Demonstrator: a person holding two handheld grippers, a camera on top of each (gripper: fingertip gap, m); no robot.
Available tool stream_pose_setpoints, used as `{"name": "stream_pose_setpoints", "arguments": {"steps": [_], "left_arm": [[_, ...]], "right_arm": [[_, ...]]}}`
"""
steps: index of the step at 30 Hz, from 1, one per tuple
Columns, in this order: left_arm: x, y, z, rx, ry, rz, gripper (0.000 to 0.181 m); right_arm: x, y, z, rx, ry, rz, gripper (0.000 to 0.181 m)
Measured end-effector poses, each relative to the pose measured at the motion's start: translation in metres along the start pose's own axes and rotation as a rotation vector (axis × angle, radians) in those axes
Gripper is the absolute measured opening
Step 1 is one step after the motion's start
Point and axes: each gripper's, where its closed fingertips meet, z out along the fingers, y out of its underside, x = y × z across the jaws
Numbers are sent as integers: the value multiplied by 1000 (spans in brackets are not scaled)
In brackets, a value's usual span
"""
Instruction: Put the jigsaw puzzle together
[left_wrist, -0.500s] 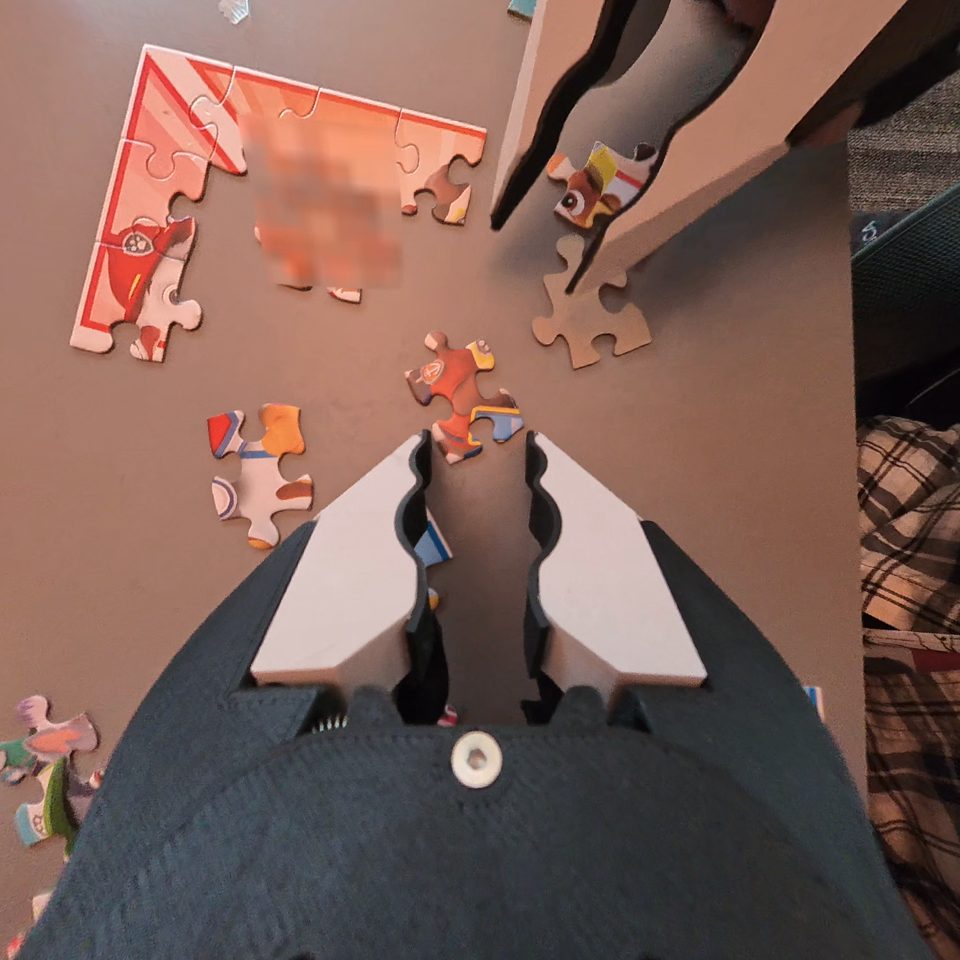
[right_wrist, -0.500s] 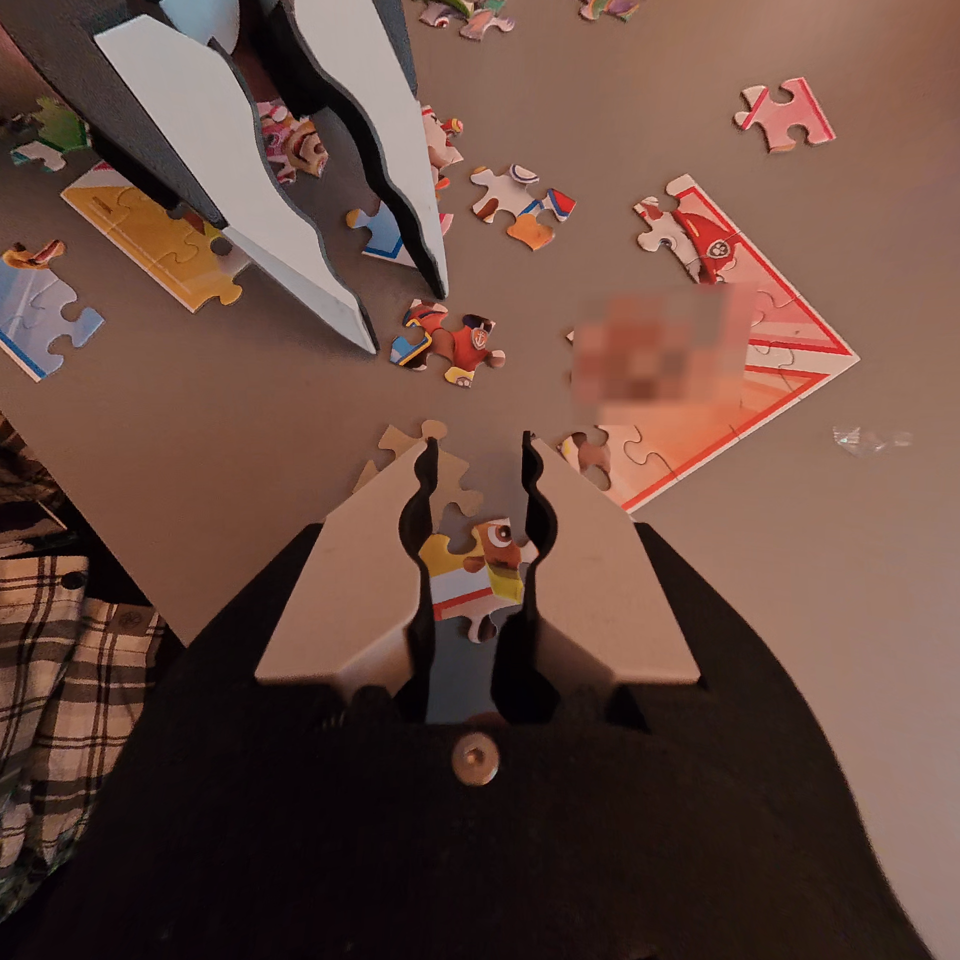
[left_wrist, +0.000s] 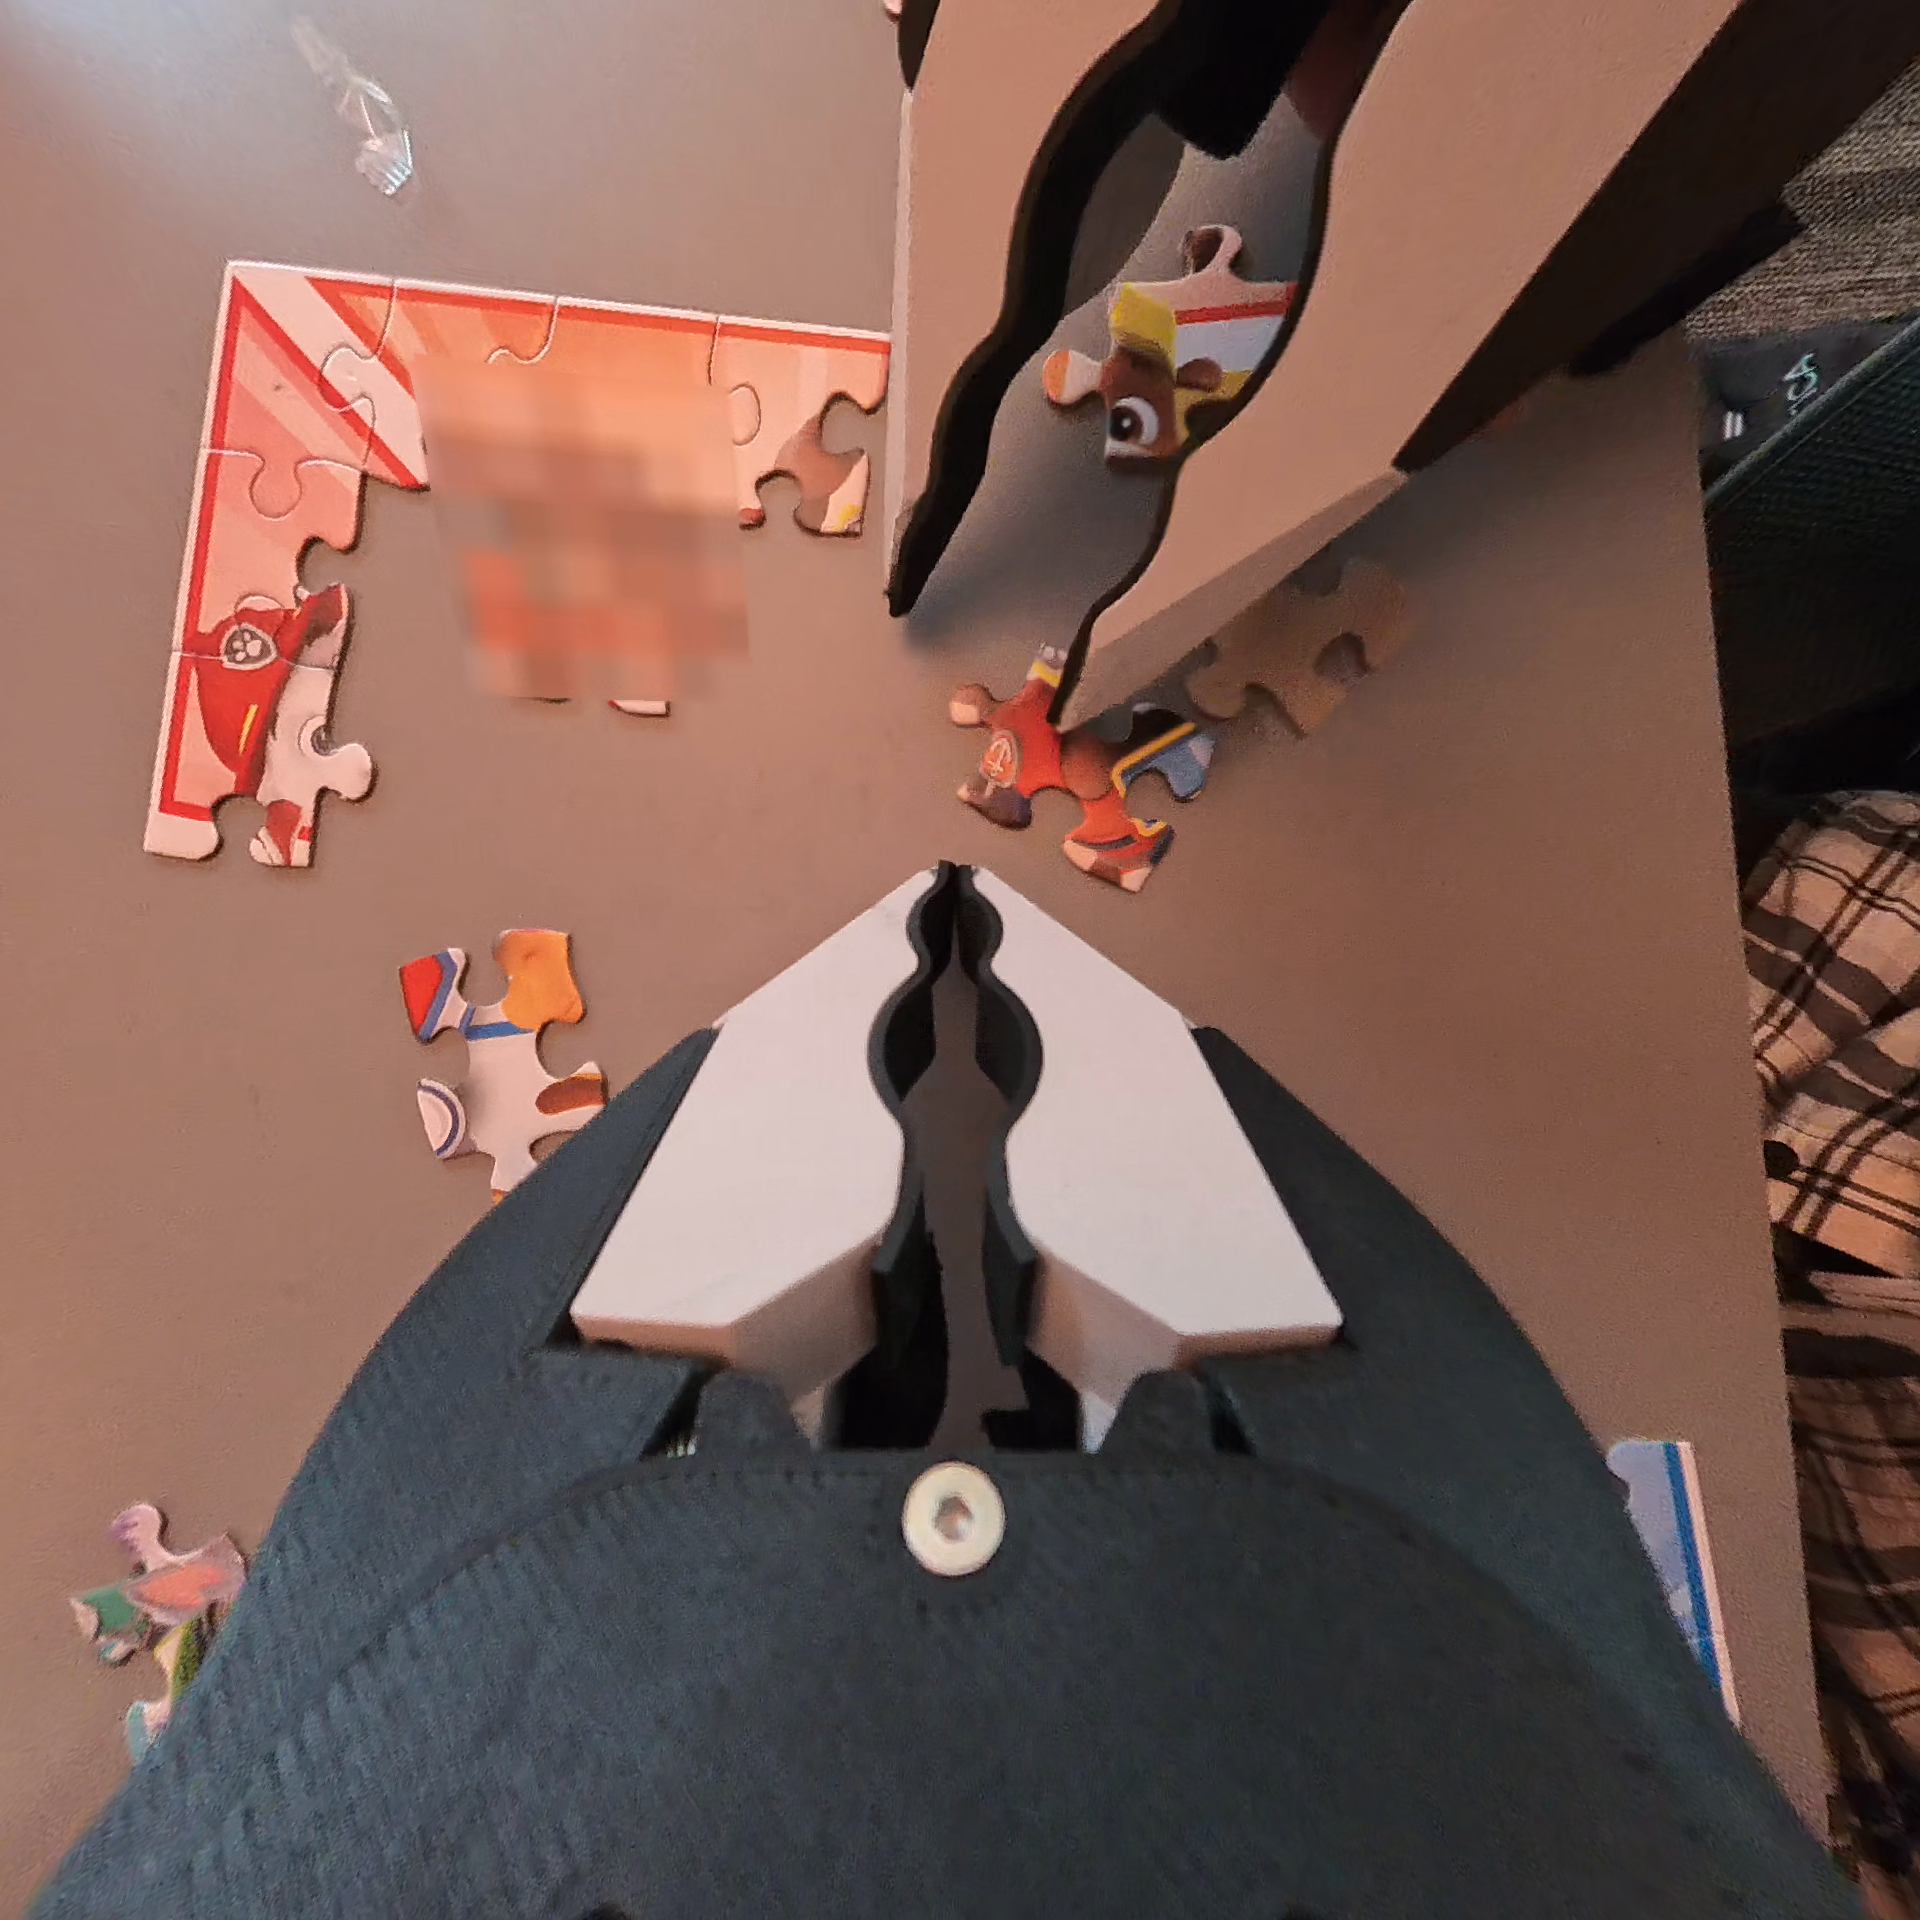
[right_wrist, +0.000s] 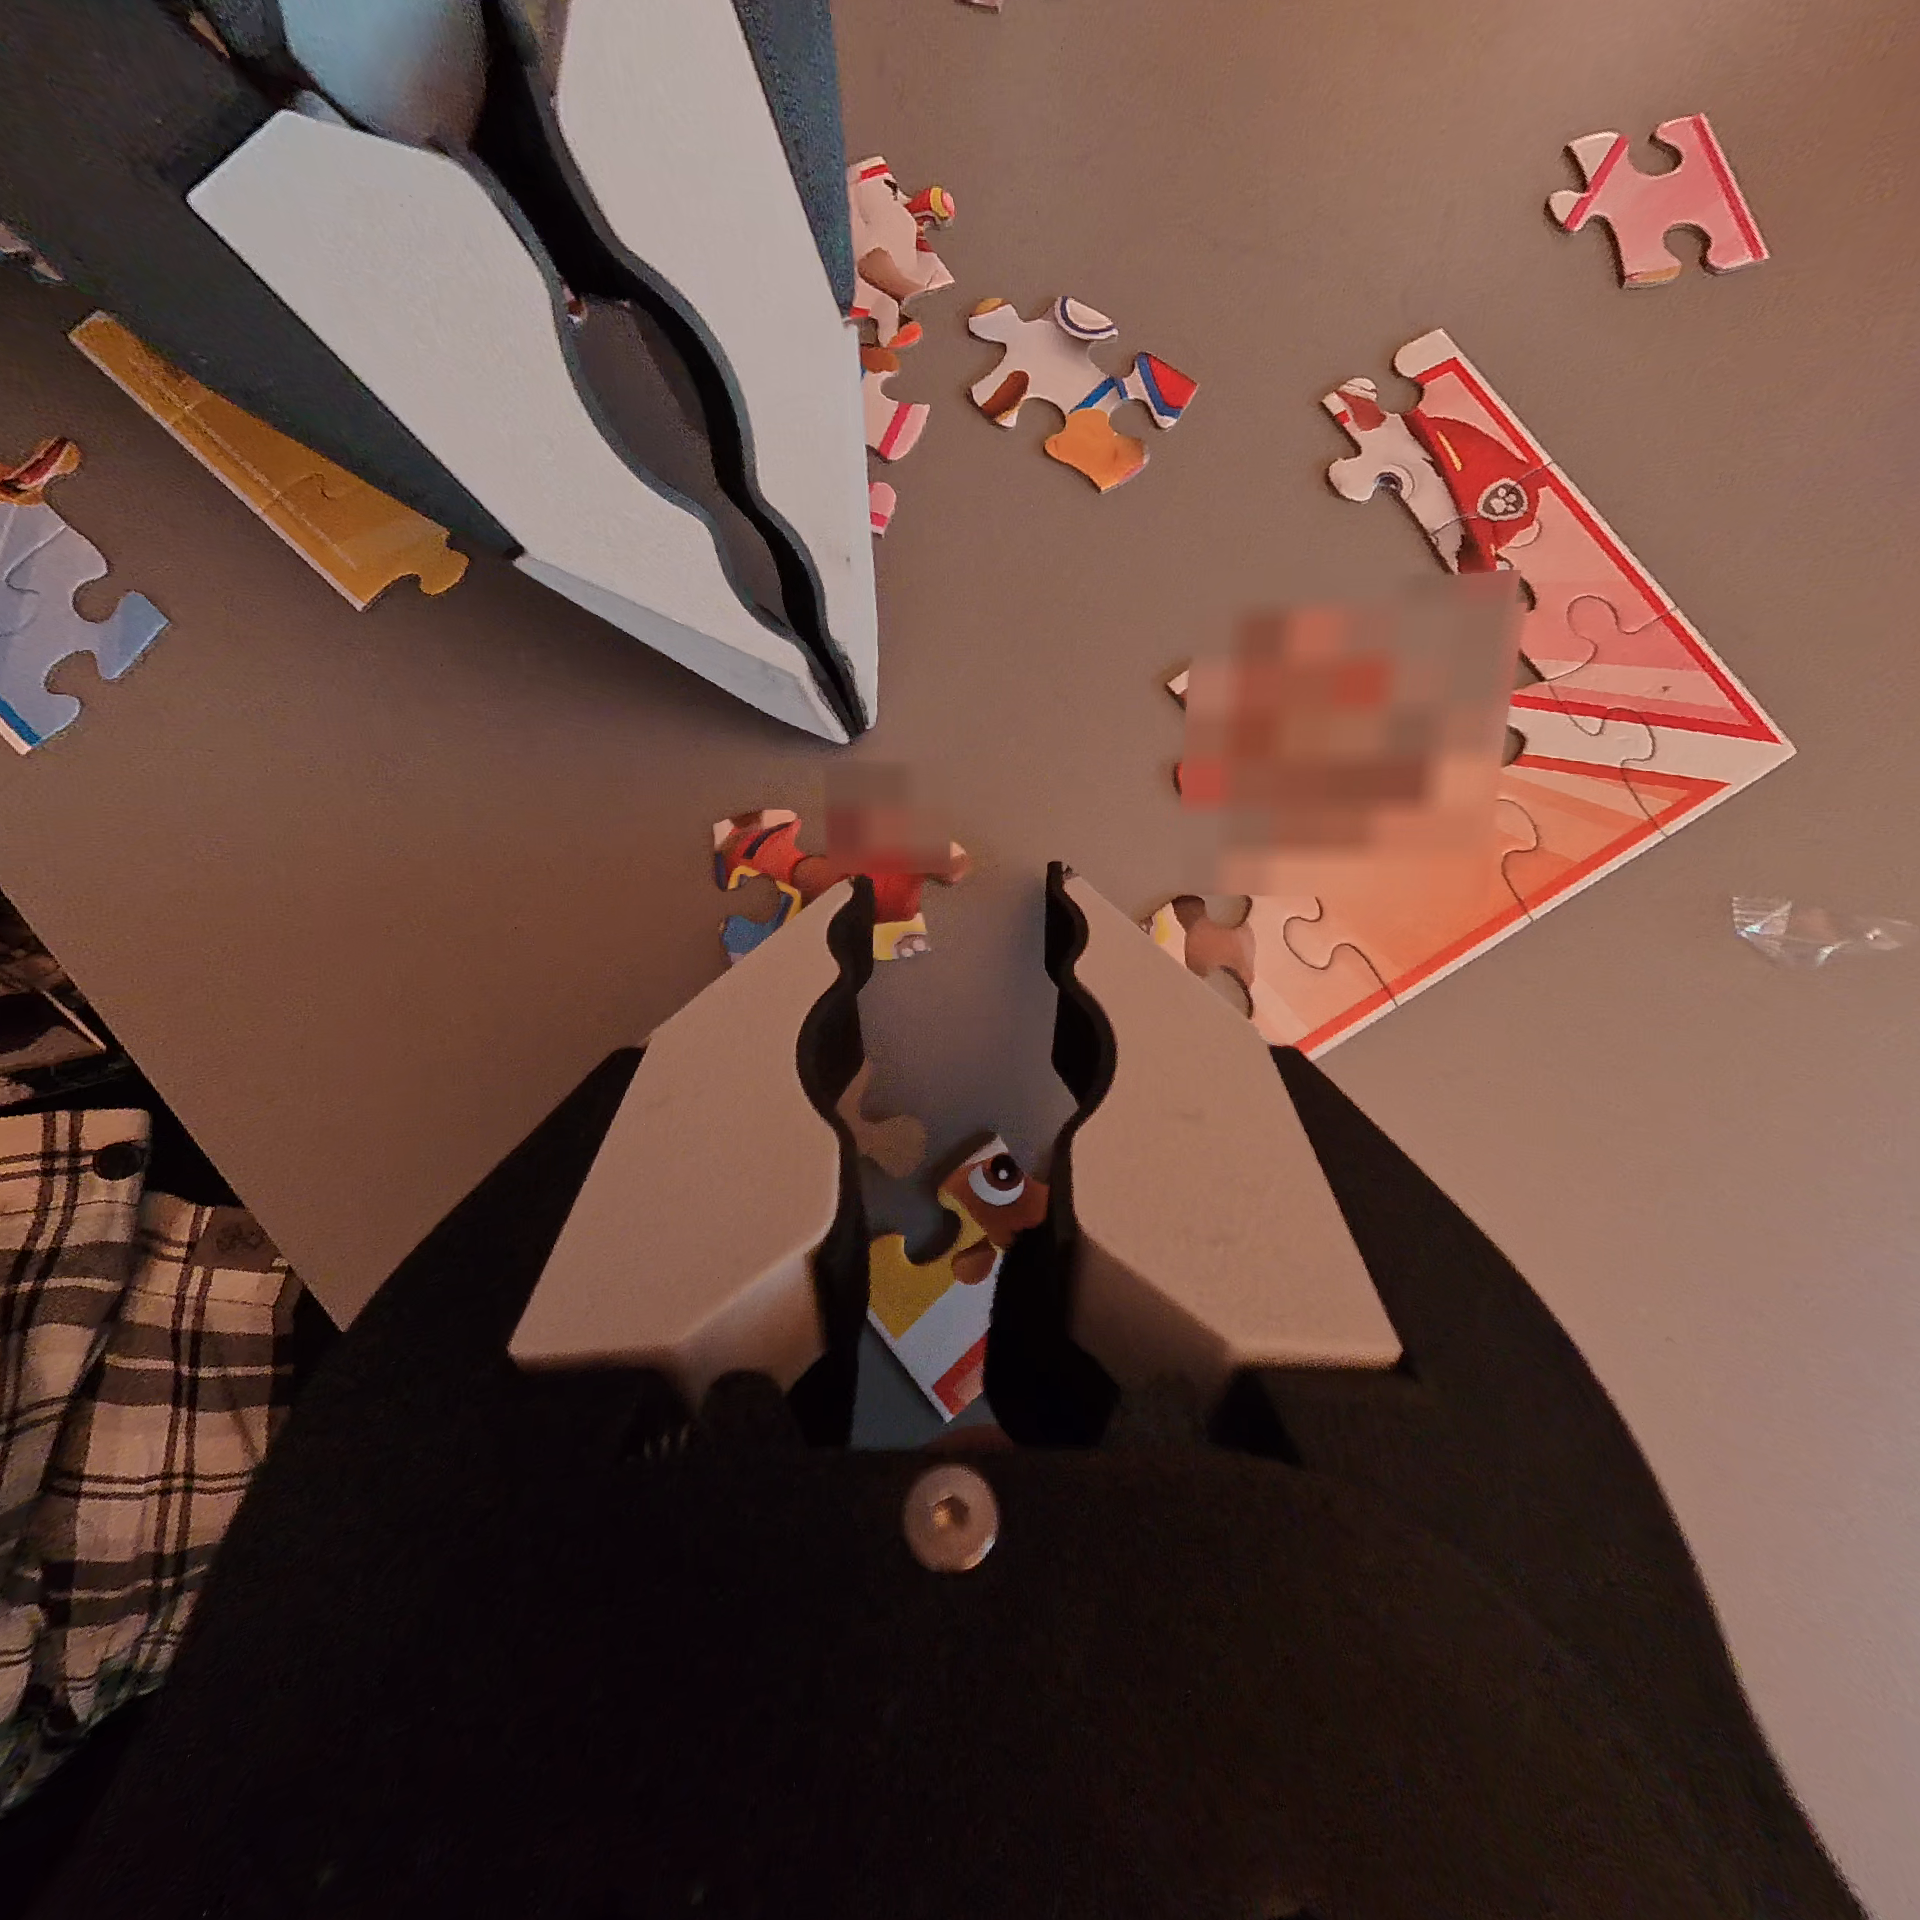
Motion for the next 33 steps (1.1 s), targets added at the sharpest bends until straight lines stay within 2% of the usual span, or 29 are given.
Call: {"name": "stream_pose_setpoints", "arguments": {"steps": [4, 8, 10, 12, 15, 21, 23, 27, 29, 31, 33], "left_arm": [[0, 3, -3, -21, -13, 14, 0], [17, 2, -9, 2, 77, -17, 22], [24, 4, -5, -21, 88, -11, 28], [30, -1, -2, -14, 83, -1, 27], [26, -2, 0, -29, 22, 23, 15], [27, -1, -1, -13, 18, 40, 14], [27, -1, -1, -16, 7, 56, 11], [26, 0, -2, -24, -26, 105, 0], [25, 0, -2, -25, -32, 118, 0], [26, 0, -2, -27, -28, 123, 0], [26, -1, -2, -27, -25, 130, 0]], "right_arm": [[-2, 7, -4, -18, -28, 1, 32], [-9, 8, -6, -13, -65, -22, 33], [-12, 8, -4, -17, -85, -22, 31], [-10, 8, -2, -25, -82, -15, 23], [-10, 7, -1, -28, -76, -22, 8], [-11, 6, 0, -19, -49, -39, 6], [-7, 7, -1, -17, -28, -46, 0], [-10, 7, -1, -12, -29, -49, 0], [-10, 7, -2, -14, -40, -35, 2], [-8, 6, 0, -17, -38, -19, 21], [-9, 6, 1, -19, -52, -23, 19]]}}
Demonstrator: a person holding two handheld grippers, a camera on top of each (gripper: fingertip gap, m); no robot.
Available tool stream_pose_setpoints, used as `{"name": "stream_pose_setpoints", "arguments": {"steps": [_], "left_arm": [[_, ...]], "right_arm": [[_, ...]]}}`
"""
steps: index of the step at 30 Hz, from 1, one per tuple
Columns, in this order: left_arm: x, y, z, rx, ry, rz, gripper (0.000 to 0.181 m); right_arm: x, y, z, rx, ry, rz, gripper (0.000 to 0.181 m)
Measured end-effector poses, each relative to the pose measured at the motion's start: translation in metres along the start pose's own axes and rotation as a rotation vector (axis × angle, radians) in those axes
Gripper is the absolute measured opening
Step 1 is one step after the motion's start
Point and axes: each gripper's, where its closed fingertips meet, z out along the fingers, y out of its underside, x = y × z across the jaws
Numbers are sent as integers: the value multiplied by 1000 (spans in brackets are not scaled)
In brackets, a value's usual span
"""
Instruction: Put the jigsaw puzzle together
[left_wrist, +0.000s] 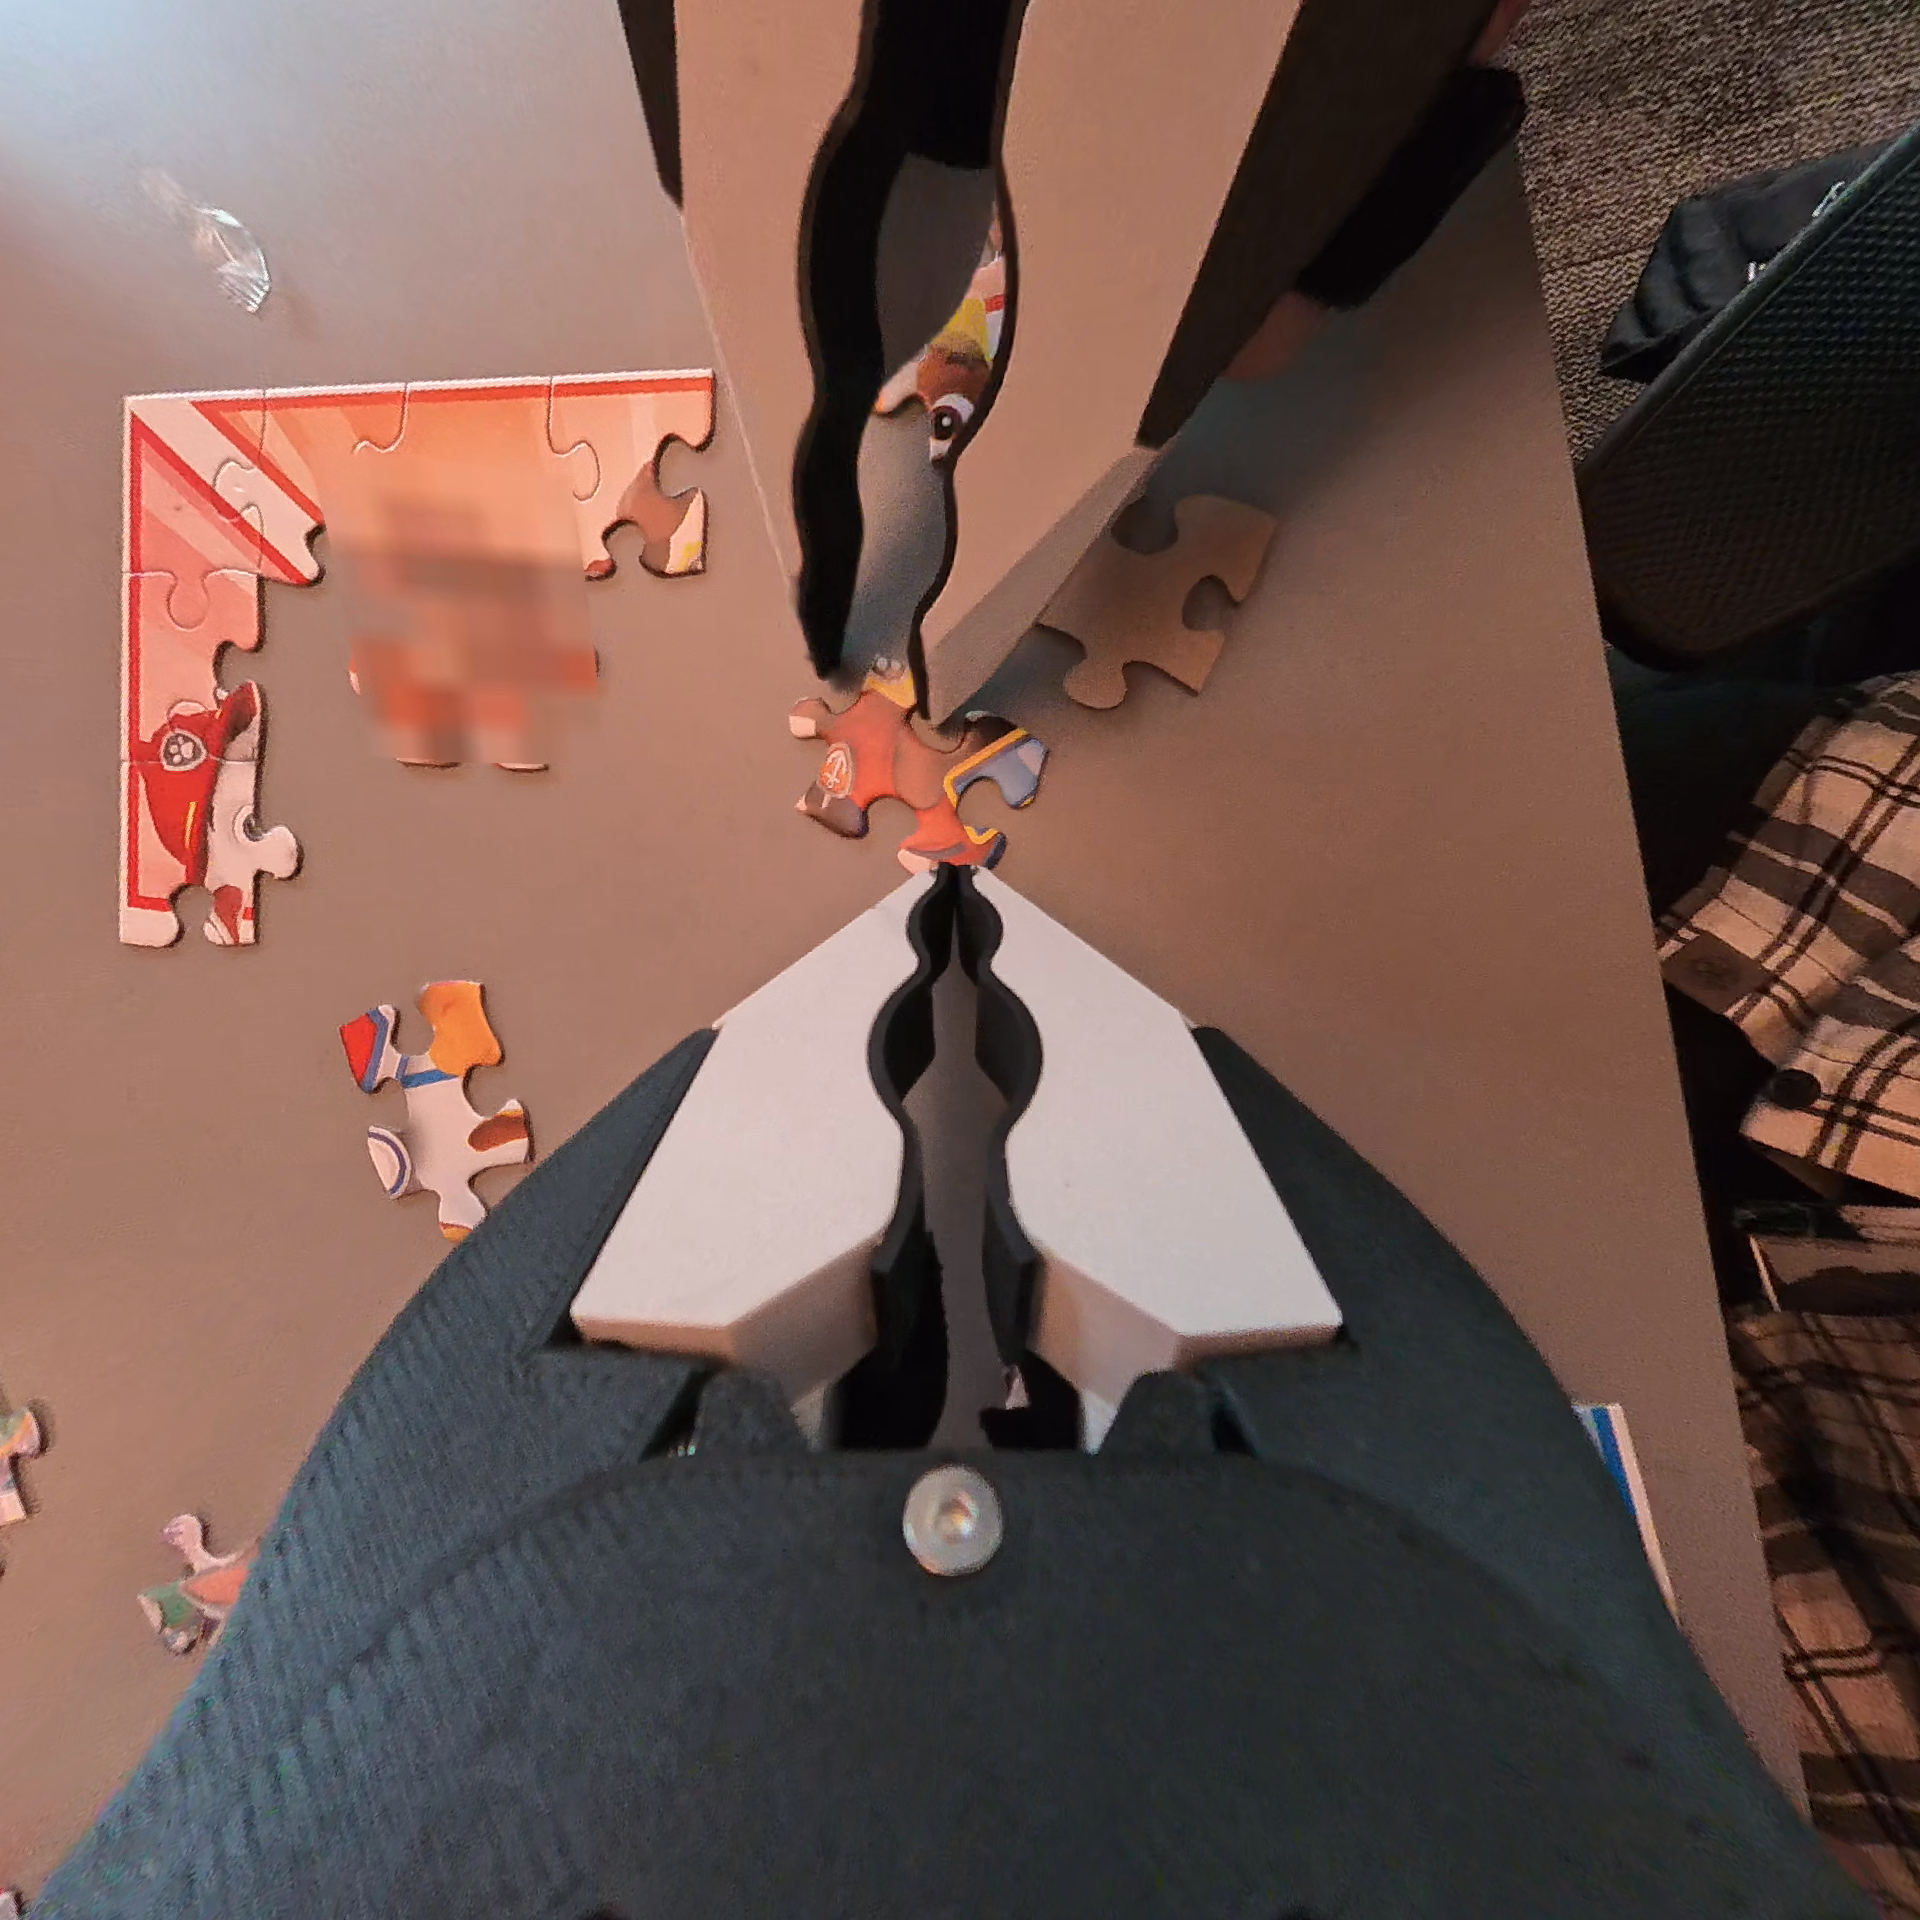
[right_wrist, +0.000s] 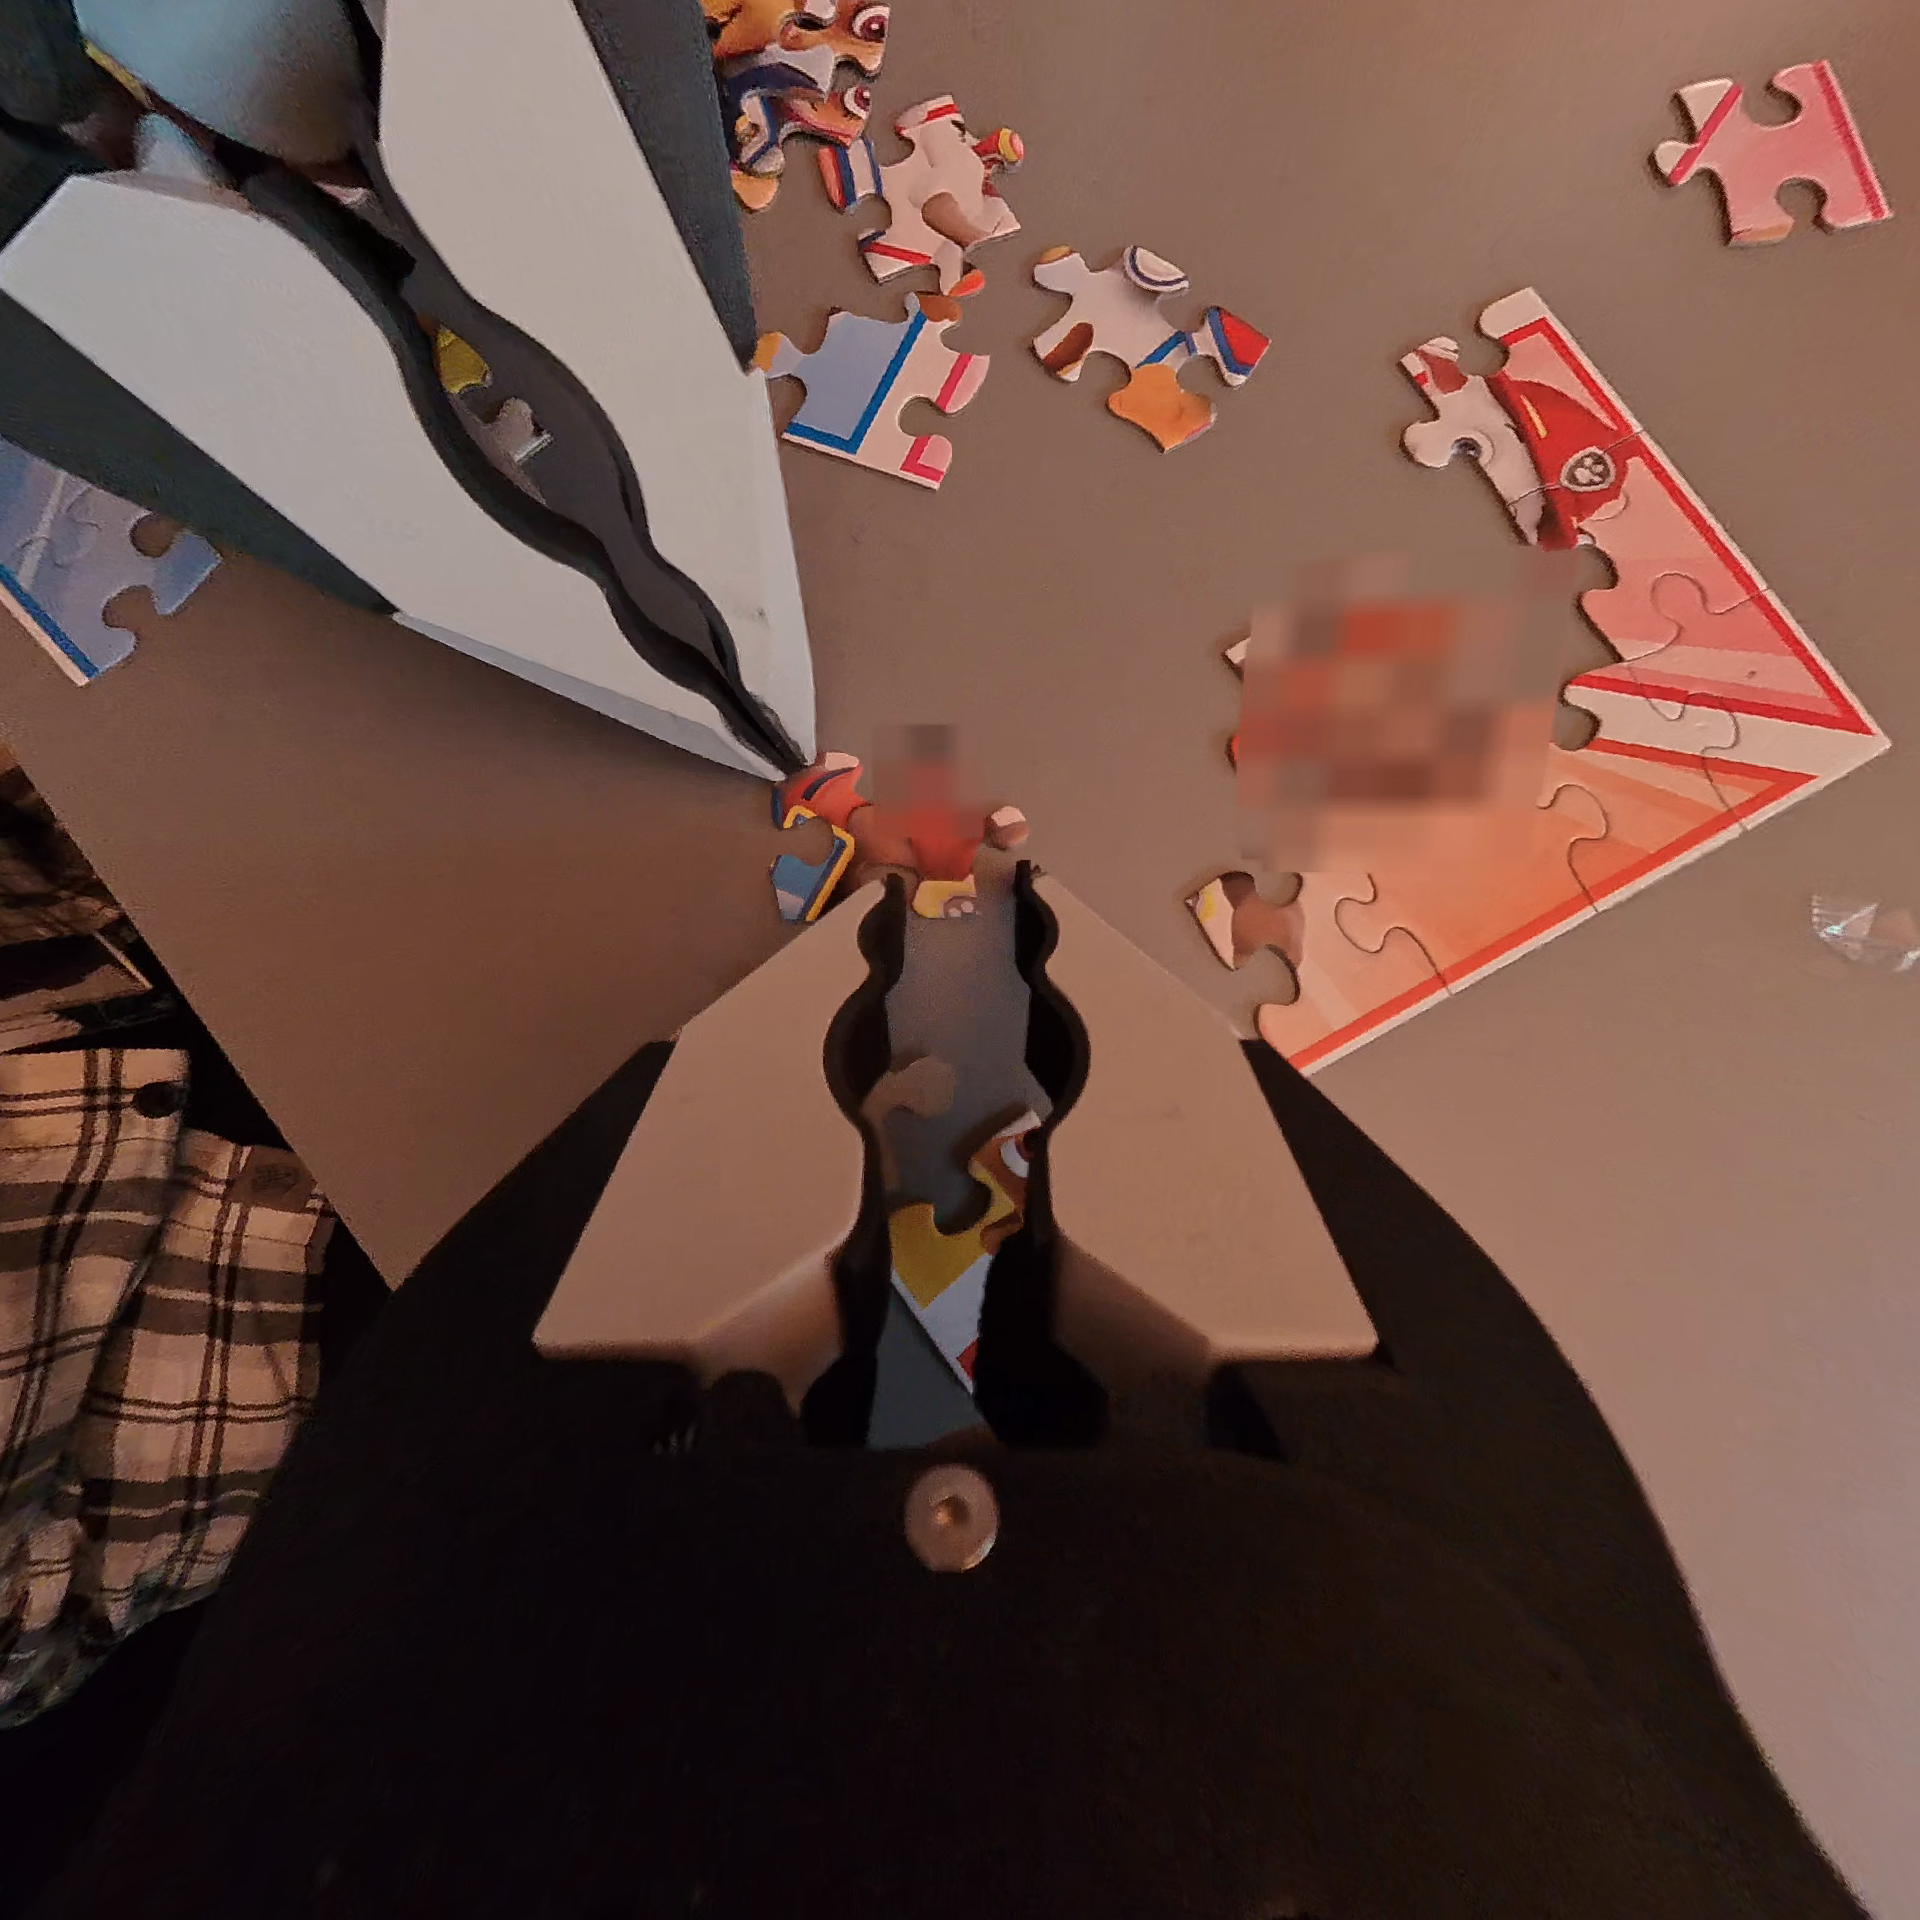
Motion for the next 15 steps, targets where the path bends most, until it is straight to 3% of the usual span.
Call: {"name": "stream_pose_setpoints", "arguments": {"steps": [3, 10, 15], "left_arm": [[0, -1, 1, 4, 1, 3, 0], [-2, -1, 0, 13, -12, -1, 0], [-3, 0, -2, 27, 0, -36, 16]], "right_arm": [[-1, -2, 2, -3, -11, -14, 8], [-1, -4, 3, 23, 15, -4, 6], [-1, -5, 0, 44, 43, -12, 0]]}}
